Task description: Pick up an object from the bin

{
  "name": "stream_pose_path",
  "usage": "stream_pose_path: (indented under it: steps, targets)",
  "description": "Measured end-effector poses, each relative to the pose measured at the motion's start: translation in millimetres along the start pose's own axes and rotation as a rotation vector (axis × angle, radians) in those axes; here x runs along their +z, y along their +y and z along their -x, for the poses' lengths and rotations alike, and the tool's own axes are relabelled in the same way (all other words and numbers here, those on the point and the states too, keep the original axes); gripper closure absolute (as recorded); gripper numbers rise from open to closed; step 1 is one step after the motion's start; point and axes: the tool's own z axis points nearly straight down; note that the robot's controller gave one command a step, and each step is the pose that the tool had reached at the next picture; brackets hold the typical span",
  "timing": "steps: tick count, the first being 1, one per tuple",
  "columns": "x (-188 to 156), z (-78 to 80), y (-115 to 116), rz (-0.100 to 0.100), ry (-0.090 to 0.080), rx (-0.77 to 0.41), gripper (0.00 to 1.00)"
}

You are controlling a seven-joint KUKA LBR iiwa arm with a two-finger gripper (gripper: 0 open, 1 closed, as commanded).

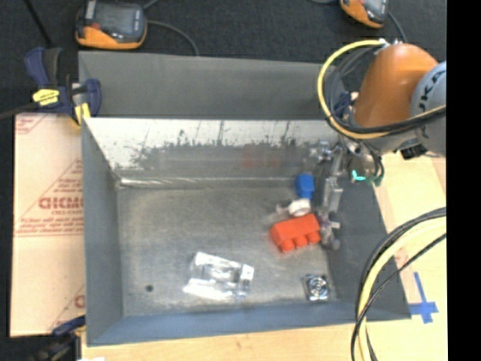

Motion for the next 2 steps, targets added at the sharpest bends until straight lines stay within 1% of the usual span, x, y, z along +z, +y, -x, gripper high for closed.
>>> stream_pose_path:
  steps: [1, 2]
  targets:
    - [79.1, -55.2, 19.2, -0.001, -0.006, -0.169, 0.0]
    - [73.8, -51.2, 18.8, -0.003, -0.015, -0.171, 1.0]
